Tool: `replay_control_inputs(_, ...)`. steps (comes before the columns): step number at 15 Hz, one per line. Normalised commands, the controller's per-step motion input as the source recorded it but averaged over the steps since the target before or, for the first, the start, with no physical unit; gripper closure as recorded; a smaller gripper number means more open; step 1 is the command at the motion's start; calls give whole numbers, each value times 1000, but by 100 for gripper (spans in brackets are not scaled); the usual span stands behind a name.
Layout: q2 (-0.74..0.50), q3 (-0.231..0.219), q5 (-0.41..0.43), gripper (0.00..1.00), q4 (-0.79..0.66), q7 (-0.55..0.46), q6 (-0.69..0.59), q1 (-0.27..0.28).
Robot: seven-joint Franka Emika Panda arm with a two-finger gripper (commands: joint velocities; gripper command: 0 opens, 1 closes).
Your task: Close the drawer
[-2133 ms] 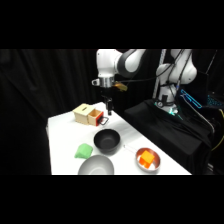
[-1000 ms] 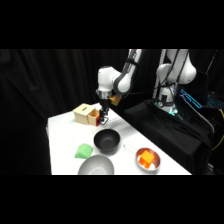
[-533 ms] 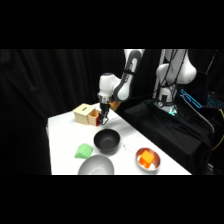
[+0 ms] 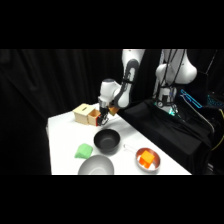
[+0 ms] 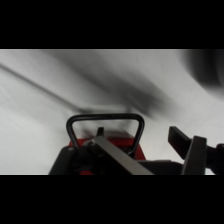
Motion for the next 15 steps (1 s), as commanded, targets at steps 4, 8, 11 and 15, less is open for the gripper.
replay_control_inputs(4,202,-129,200,0,167,21,178,183)
replay_control_inputs(8,122,-46,152,0,188,-80,29,10)
replay_control_inputs(11,66,-73,96,0,208,-138,-76,-41)
replay_control_inputs(15,49,-121,40,0,222,-138,-103,-37)
